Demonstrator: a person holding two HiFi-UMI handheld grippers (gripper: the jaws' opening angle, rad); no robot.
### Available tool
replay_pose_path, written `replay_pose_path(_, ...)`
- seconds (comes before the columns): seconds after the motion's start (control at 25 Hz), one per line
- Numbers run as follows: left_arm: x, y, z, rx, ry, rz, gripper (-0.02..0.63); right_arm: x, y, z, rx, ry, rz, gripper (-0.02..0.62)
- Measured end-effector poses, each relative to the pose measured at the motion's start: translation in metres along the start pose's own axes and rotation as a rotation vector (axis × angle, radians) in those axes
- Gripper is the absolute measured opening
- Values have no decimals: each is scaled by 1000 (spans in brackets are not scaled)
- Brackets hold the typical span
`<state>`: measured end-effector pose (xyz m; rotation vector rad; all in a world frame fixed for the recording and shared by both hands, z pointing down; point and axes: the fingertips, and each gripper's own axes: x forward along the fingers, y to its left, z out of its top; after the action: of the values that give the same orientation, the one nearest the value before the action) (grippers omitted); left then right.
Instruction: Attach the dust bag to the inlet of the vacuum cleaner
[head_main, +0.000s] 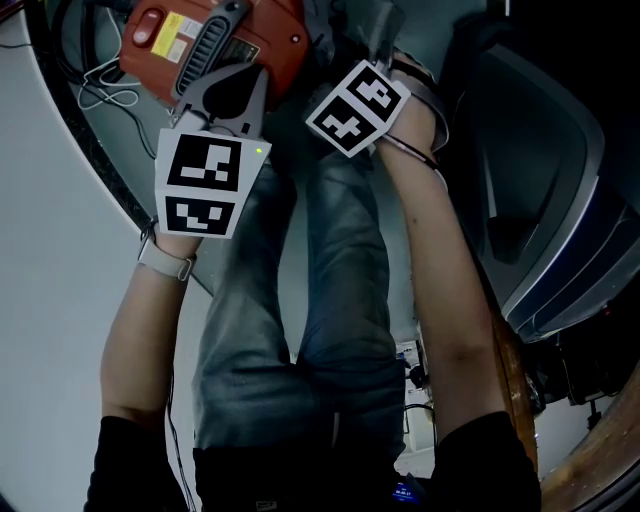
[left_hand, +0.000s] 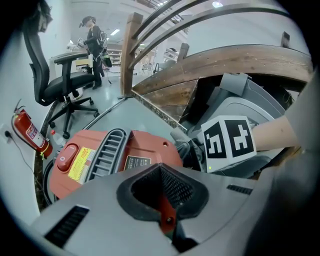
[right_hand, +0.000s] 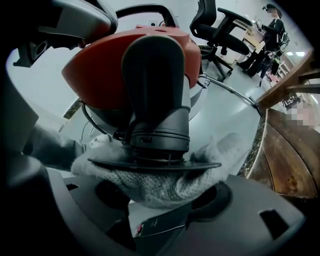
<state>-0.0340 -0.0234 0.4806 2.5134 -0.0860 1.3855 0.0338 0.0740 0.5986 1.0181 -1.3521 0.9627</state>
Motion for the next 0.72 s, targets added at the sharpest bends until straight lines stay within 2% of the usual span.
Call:
replay_pose_path(0.28,-1,0,1,-7,-10,-1,12,-23,6,4,-31,56,-36,313)
replay_pose_path(0.44,1,1,1,-22,-14,-1,12,-6,-2,3,-67,117,-36,313)
replay_pose_path(0.72,0,5,2,-31,-17,2,12,-10,1,7,-59,106,-6,314)
